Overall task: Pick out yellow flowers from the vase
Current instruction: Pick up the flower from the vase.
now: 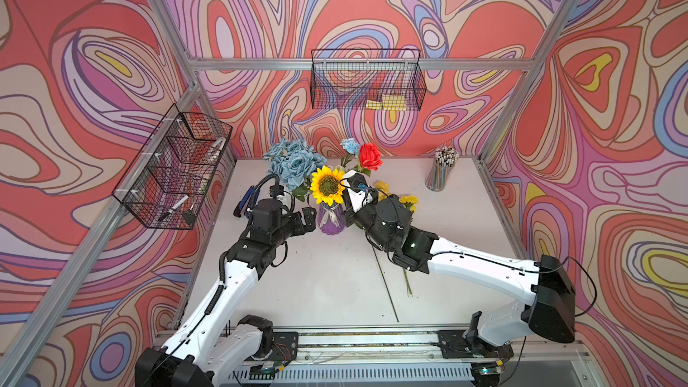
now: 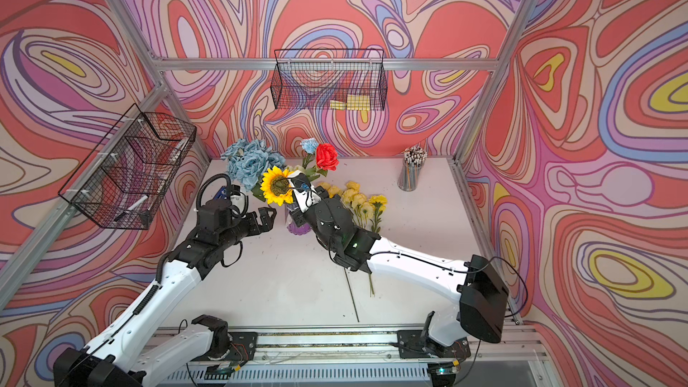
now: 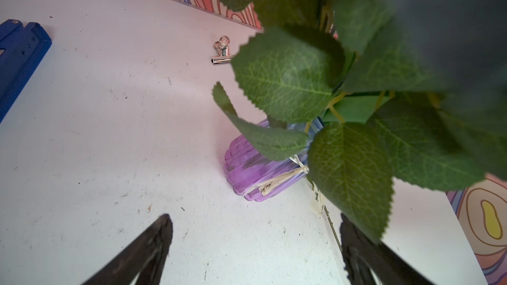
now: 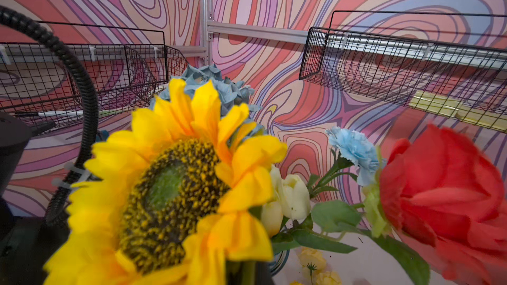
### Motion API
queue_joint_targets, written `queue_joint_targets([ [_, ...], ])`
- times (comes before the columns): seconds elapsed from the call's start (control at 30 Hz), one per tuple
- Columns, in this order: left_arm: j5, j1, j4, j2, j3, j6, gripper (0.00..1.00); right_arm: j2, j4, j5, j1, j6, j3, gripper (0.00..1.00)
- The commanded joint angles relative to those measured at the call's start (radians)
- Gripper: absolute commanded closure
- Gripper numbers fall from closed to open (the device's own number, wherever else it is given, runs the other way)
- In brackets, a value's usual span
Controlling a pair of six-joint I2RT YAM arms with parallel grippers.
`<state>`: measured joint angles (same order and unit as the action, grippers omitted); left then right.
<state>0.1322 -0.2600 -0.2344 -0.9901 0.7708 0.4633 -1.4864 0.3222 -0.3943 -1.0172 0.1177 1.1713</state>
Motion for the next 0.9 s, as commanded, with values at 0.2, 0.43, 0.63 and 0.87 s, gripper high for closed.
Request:
queue_joint_targets([
  [0.2, 0.015, 0.005, 0.006, -0.001, 0.045, -0.019, 0.04, 0.016, -0.176, 0.083, 0.022, -0.065, 0.136, 1.00],
  [0.43, 0.007, 0.005, 0.003, -0.005, 0.059, -0.026, 0.04, 0.031, -0.410, 0.149, 0.025, -0.115, 0.343, 1.00],
  [0.63, 0.011, 0.005, -0.009, -0.019, 0.083, -0.034, 0.04, 0.031, -0.617, 0.157, 0.028, -0.180, 0.510, 1.00],
  [0.87, 0.008, 0.005, -0.008, -0.018, 0.090, -0.035, 0.04, 0.051, -0.845, 0.163, 0.034, -0.301, 0.686, 1.00],
])
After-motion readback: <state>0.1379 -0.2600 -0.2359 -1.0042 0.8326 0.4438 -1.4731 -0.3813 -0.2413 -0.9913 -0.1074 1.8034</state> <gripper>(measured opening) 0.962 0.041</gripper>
